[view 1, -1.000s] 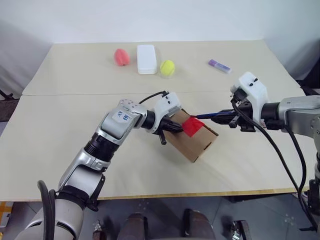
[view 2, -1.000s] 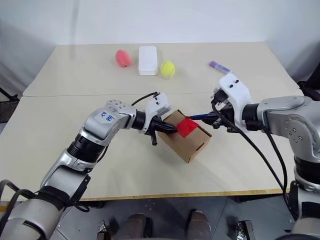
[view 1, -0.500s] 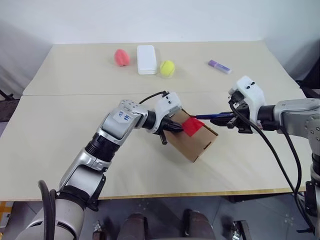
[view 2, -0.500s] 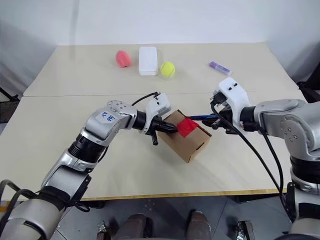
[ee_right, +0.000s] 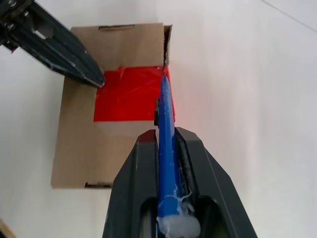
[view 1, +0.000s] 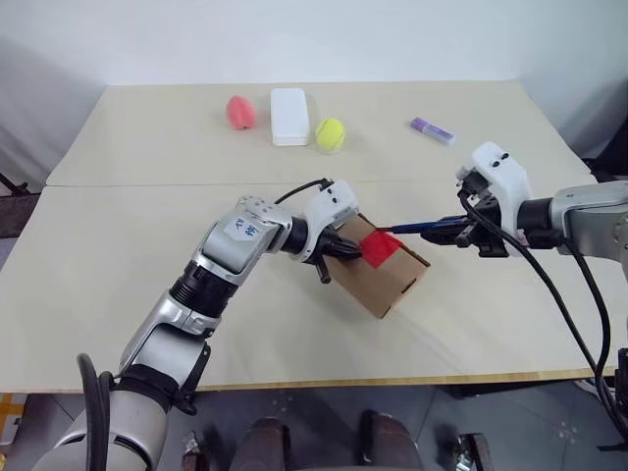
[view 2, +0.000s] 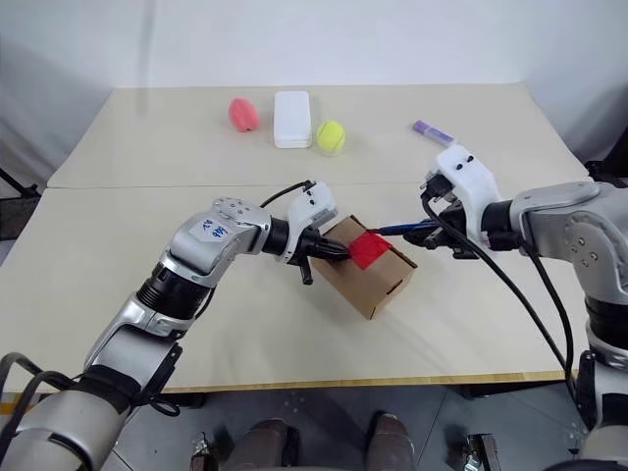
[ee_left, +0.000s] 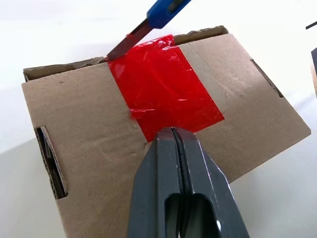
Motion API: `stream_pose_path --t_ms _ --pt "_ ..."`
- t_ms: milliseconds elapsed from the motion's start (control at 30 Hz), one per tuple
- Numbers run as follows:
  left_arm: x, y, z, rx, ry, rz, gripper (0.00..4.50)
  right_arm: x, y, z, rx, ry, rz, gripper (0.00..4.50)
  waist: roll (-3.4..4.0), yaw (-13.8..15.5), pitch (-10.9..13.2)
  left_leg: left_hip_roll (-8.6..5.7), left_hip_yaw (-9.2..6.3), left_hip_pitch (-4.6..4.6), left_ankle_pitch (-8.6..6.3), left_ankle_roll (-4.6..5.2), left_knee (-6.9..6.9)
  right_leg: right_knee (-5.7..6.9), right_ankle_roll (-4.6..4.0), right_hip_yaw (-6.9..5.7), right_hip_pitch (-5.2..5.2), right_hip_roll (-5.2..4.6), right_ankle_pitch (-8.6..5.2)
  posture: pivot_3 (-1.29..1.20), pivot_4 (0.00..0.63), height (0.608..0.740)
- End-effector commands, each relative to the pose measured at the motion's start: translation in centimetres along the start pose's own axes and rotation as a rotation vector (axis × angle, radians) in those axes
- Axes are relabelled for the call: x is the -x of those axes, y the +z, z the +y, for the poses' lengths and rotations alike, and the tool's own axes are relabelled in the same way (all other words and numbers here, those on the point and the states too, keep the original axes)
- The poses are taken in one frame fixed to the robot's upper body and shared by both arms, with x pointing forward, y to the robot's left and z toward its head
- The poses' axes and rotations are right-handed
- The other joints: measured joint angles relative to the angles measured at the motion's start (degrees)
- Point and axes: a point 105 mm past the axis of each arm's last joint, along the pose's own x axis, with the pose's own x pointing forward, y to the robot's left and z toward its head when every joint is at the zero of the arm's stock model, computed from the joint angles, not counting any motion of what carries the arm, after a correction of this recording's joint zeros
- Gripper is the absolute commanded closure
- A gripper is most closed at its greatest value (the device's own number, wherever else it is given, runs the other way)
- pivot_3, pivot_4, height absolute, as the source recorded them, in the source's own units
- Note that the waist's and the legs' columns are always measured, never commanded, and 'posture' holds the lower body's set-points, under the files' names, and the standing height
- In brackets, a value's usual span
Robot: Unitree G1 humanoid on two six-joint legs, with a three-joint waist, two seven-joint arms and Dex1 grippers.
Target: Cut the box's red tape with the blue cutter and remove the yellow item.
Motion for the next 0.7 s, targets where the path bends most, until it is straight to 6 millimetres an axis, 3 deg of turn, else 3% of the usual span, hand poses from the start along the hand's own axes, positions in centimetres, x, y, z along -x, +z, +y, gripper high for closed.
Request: stream_pose_path --t_ms 33,267,700 --pt "-0.7 -3.1 1.0 0.081 0.063 0.114 4.5 0.7 0.2 0.0 0.014 -0.007 -0.002 4.37 0.0 -0.08 0.0 0.0 0.0 0.0 0.0 0.0 0.0 -0.02 -0.01 0.0 0.0 0.0 0.01 0.0 0.15 0.74" --pt "-1.0 -2.9 0.8 0.077 0.057 0.107 4.5 -1.4 0.5 -0.4 -0.007 0.002 -0.028 4.37 0.0 -0.19 0.0 0.0 0.01 0.01 0.0 0.0 0.0 0.0 -0.02 0.01 0.0 0.0 0.03 0.0 0.15 0.74" --pt "-1.1 -2.8 0.8 0.075 0.052 0.1 4.5 -0.6 1.0 -0.3 -0.024 0.01 -0.08 4.37 0.0 -0.17 0.0 0.0 0.01 -0.01 0.0 0.01 0.0 -0.05 0.0 0.0 0.0 0.0 0.04 0.0 0.15 0.74"
